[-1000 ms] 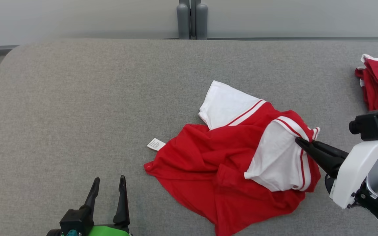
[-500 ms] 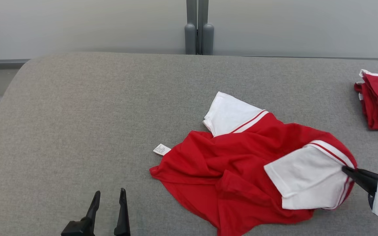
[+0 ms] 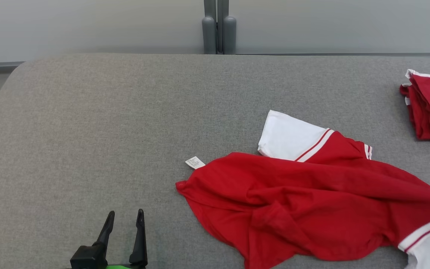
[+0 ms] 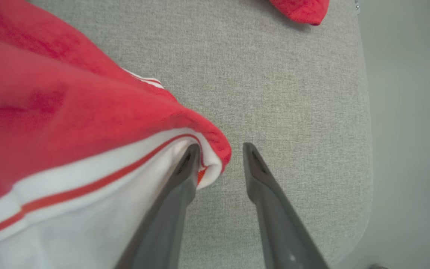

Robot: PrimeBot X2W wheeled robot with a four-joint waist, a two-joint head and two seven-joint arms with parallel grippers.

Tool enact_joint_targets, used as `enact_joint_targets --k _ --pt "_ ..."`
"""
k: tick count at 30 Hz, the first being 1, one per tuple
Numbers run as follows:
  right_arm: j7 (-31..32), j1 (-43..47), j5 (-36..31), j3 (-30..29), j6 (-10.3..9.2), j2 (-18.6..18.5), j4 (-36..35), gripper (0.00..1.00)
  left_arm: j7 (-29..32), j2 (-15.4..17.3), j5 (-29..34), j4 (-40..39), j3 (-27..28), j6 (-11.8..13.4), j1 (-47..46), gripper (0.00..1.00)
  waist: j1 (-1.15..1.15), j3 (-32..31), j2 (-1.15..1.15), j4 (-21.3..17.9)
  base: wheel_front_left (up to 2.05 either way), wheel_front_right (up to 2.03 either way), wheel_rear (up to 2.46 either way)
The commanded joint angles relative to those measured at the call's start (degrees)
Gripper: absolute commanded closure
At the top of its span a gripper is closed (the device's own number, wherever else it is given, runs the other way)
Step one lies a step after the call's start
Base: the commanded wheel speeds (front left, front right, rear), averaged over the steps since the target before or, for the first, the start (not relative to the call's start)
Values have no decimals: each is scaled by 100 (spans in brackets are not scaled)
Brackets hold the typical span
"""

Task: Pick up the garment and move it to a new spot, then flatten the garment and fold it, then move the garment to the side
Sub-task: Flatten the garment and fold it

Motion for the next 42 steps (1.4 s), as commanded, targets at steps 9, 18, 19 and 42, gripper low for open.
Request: enact_joint_targets --k 9,18,19,42 --pt "-1278 -408 -504 -144 -4 110 159 0 0 16 -74 -6 -33 67 182 0 0 -173 0 -17 0 0 0" --pt "-3118 -116 -1061 -461 -5 519 -1548 0 0 16 -161 -121 -8 149 349 0 0 -403 0 -143 0 0 0" --pt "-3346 -28 -1206 -499 -4 668 -1711 0 0 16 -169 -135 -17 155 373 0 0 -428 0 -161 0 0 0" --pt "-4249 1166 -2306 -242 -4 2883 -2050 0 0 16 -116 -179 -49 117 431 0 0 -510 0 -220 0 0 0"
